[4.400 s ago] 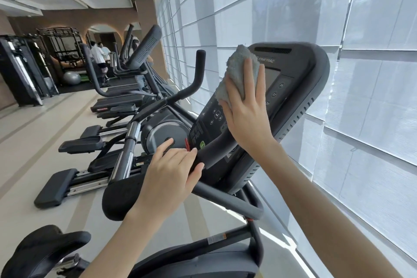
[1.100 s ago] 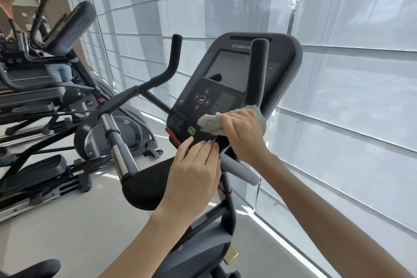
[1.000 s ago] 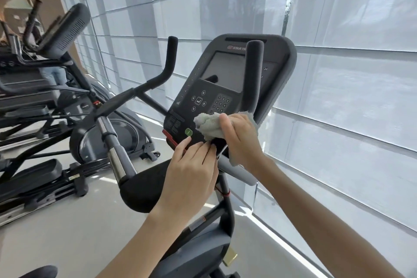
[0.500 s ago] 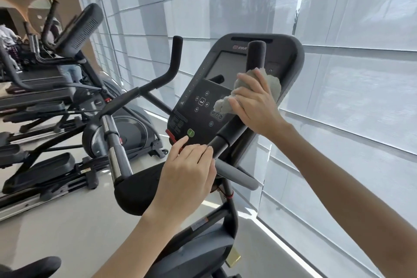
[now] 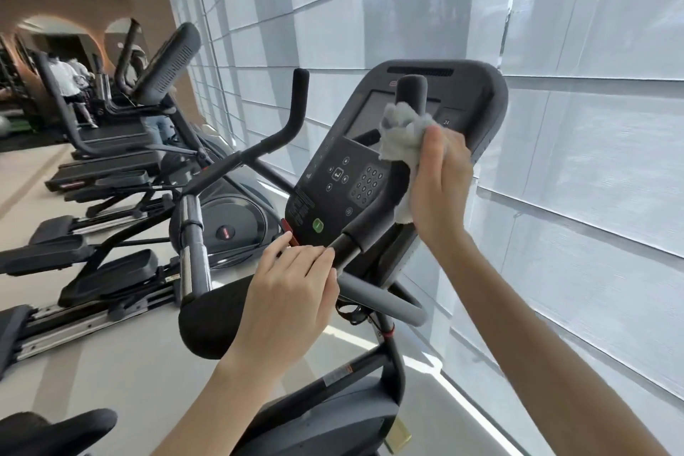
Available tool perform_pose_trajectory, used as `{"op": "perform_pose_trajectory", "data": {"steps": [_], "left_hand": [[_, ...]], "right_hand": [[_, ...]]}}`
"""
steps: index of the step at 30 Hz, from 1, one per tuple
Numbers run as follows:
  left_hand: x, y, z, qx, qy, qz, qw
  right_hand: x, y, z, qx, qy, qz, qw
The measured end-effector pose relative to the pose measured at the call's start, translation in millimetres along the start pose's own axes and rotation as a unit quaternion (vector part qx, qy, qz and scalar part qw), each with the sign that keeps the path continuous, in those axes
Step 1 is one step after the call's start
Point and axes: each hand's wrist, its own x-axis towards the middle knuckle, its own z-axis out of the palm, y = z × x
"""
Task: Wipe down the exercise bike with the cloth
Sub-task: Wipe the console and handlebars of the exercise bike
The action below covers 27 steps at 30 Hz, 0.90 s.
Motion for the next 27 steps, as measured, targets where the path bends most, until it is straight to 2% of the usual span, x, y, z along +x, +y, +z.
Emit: {"op": "perform_pose_trajectory", "data": {"steps": [1,3,5,7,10,13,15,27], "left_hand": [[2,2,0,0.005,-0.004,-0.003,1.0],[5,5,1,0.014,-0.012,-0.011,1.0],[8,8,2,0.022,-0.012,-0.018,1.0],[9,10,3,0.03,-0.007,-0.025,0.999],[10,14,5,0.043,-0.001,-0.036,0.998],[11,17,7,0.058,0.007,-0.046,0.997],[11,19,6,0.064,0.008,-0.055,0.996],[-2,16,1,0.066,-0.002,-0.052,0.996]], "right_hand": [[19,-1,0,-0.006,0.028,-0.013,1.0],[51,-1,4,-0.056,0.034,-0.064,0.996],[71,10,12,-0.134,-0.014,-0.124,0.983],[79,26,19,-0.184,-0.099,-0.144,0.967],[77,42,23,-0.135,-0.174,-0.1,0.97],[57,46,19,-0.076,-0.161,-0.088,0.98],[36,48,16,-0.035,-0.159,-0.049,0.985],[-35,34,29,-0.052,-0.068,0.104,0.991]]}}
